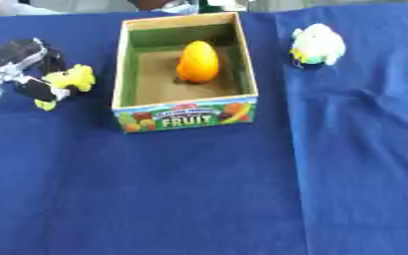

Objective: Pick up objects on the table and place them in the box.

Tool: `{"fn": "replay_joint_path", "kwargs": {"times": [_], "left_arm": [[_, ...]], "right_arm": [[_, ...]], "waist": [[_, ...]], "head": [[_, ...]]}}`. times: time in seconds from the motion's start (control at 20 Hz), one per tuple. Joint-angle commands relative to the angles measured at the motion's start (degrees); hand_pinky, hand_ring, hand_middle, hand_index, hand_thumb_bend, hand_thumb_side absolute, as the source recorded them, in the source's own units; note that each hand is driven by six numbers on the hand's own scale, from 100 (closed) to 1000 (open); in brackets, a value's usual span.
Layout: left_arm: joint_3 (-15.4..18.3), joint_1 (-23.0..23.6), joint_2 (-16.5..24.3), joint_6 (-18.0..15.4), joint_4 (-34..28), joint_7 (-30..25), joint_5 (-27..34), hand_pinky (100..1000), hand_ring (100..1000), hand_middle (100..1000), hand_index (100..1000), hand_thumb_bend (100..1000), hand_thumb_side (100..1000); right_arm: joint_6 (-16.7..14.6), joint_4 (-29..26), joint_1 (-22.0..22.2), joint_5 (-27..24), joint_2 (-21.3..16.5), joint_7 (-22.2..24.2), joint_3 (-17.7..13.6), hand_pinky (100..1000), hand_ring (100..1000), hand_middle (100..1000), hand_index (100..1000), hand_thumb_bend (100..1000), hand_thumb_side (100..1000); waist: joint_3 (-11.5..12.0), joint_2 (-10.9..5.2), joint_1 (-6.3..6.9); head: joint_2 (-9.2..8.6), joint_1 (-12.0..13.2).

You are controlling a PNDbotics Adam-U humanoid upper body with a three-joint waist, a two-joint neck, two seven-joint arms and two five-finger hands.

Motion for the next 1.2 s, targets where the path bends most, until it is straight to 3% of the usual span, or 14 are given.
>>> {"fn": "replay_joint_path", "kwargs": {"times": [0.05,0.25,0.5,0.75,1.2], "left_arm": [[1.08,-0.44,1.91,0.79,-1.43,0.25,0.32,584,409,358,522,336,326],[2.19,0.07,2.43,3.23,-4.29,1.49,0.39,544,360,306,478,334,325],[3.53,1.07,3.47,6.63,-9.18,3.84,0.11,469,269,238,426,415,286],[4.69,2.13,4.41,8.81,-13.97,5.78,-0.40,452,251,218,408,406,269],[5.94,1.92,5.81,9.30,-20.70,7.86,0.91,448,245,212,401,409,271]], "right_arm": [[-0.09,-0.87,-0.46,-0.60,-1.01,0.06,-0.75,647,858,633,851,100,106],[-0.07,-0.98,-0.30,-0.66,-1.00,0.05,-0.88,650,860,635,852,100,108],[-0.07,-1.00,-0.07,-0.89,-1.07,0.20,-1.05,652,861,637,853,100,118],[-0.05,-1.05,0.04,-1.04,-1.13,0.17,-1.18,652,861,637,852,100,121],[0.06,-1.18,0.21,-1.22,-1.30,0.10,-1.29,652,860,633,852,100,118]], "waist": [[0.07,-1.07,-0.06],[0.25,-1.20,-0.05],[0.42,-1.37,0.01],[0.49,-1.55,0.02],[0.72,-2.07,0.17]], "head": [[-0.39,-0.30],[-0.41,-0.65],[-0.48,-0.88],[-0.54,-1.12],[-0.48,-1.55]]}}
